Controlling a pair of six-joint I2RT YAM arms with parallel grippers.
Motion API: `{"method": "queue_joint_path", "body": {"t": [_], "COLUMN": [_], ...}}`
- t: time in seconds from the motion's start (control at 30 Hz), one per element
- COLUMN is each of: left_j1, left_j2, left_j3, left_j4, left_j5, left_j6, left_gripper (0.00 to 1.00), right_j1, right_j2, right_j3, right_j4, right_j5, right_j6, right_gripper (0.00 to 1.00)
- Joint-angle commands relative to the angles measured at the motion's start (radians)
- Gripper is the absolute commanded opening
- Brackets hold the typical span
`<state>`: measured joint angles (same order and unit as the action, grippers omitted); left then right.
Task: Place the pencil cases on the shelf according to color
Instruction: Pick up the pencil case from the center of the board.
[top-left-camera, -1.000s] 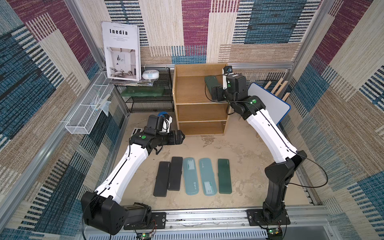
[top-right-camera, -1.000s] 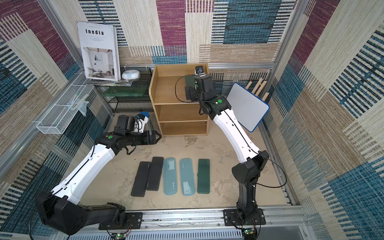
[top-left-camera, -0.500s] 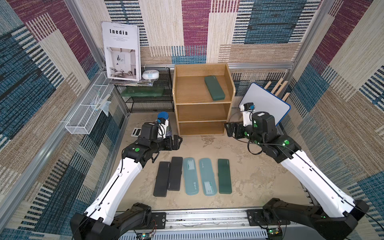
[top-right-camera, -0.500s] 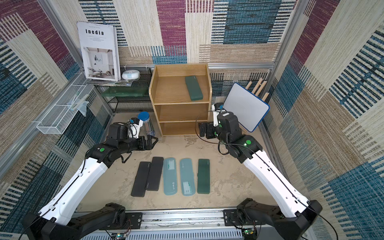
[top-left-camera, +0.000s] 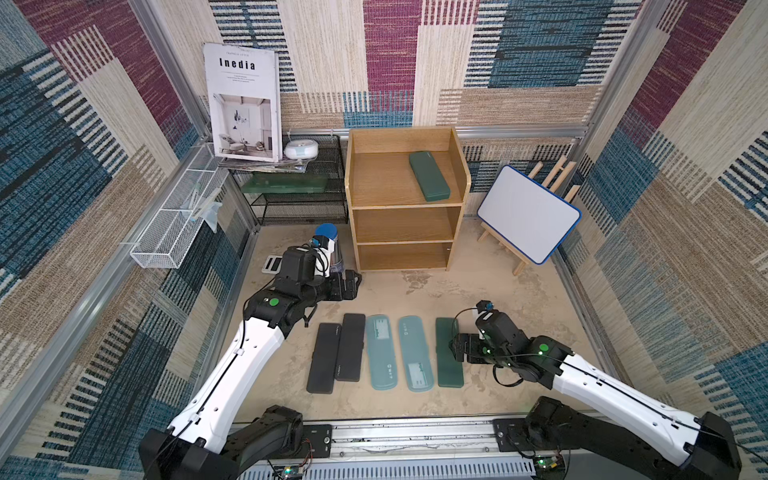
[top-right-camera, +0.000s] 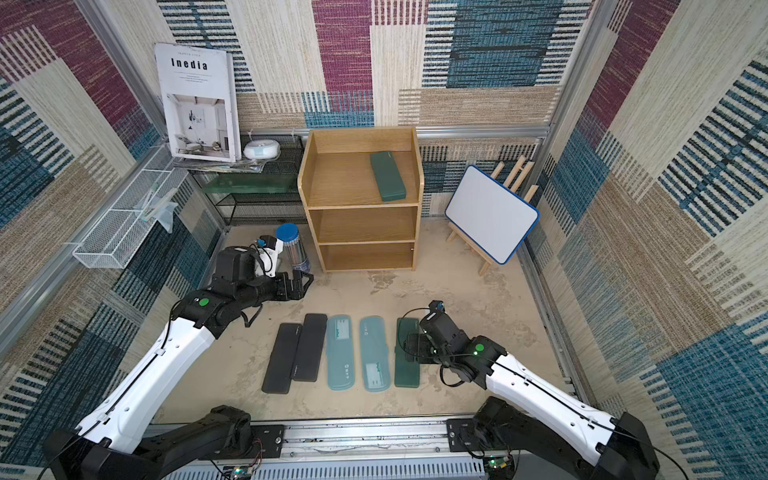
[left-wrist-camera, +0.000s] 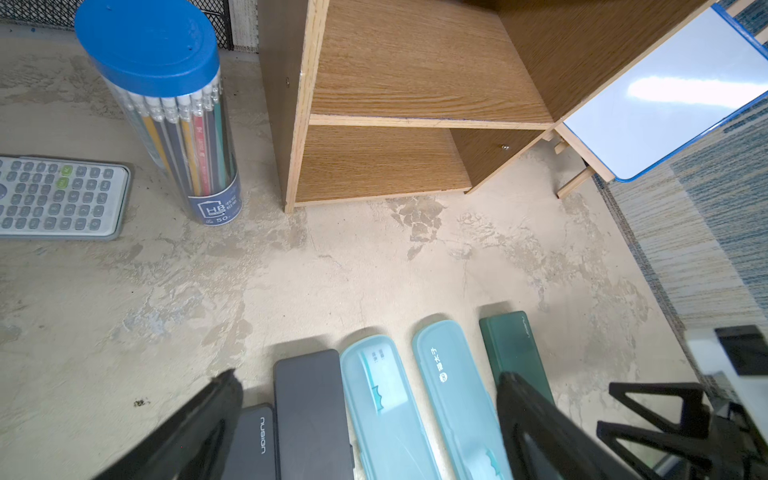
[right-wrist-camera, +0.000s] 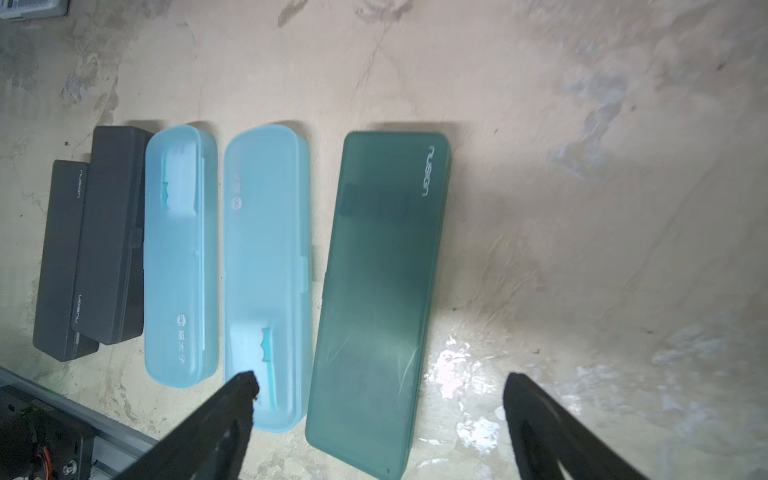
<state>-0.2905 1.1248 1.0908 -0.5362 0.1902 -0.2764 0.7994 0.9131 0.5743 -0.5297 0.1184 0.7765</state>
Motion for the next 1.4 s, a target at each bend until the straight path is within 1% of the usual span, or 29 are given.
{"method": "queue_joint_path", "body": {"t": [0.0, 0.17, 0.23, 0.47, 0.67, 0.8, 0.87, 0.97, 1.1, 1.17, 1.23, 1.37], "left_j1": [0.001, 0.001, 0.001, 0.001, 0.001, 0.001, 0.001, 0.001, 0.001, 0.001, 0.001, 0.001], "left_j2": [0.009, 0.021, 0.021, 0.022, 0.028, 0.029, 0.029, 0.031, 0.032, 0.031, 0.032, 0.033], "left_j3": [0.004, 0.014, 0.013, 0.012, 0.014, 0.014, 0.014, 0.015, 0.018, 0.018, 0.018, 0.019], "left_j4": [0.016, 0.005, 0.005, 0.008, 0.006, 0.005, 0.005, 0.005, -0.001, 0.002, 0.001, -0.002], "left_j5": [-0.003, -0.005, -0.005, 0.000, 0.007, 0.008, 0.010, 0.015, 0.015, 0.015, 0.017, 0.017], "left_j6": [0.011, 0.016, 0.017, 0.017, 0.018, 0.016, 0.016, 0.013, 0.013, 0.012, 0.011, 0.013], "left_gripper": [1.00, 1.00, 1.00, 0.99, 1.00, 1.00, 0.99, 1.00, 1.00, 0.99, 1.00, 0.99], "right_j1": [0.037, 0.091, 0.109, 0.141, 0.154, 0.153, 0.153, 0.153, 0.154, 0.155, 0.169, 0.205], "right_j2": [0.050, 0.201, 0.240, 0.317, 0.385, 0.434, 0.433, 0.386, 0.318, 0.300, 0.300, 0.324], "right_j3": [-0.018, 0.013, 0.019, 0.018, 0.034, 0.076, 0.088, 0.080, 0.058, 0.041, 0.029, 0.012], "right_j4": [0.100, 0.058, 0.056, 0.022, 0.044, -0.078, -0.131, -0.142, -0.126, -0.104, -0.094, -0.093], "right_j5": [-0.013, 0.012, 0.012, 0.062, 0.053, 0.113, 0.150, 0.151, 0.109, 0.067, 0.046, 0.049], "right_j6": [0.094, 0.088, 0.089, 0.127, 0.124, 0.137, 0.152, 0.165, 0.150, 0.141, 0.147, 0.176], "right_gripper": [0.98, 1.00, 1.00, 0.99, 0.99, 0.99, 0.99, 0.99, 1.00, 0.98, 0.97, 0.97]}}
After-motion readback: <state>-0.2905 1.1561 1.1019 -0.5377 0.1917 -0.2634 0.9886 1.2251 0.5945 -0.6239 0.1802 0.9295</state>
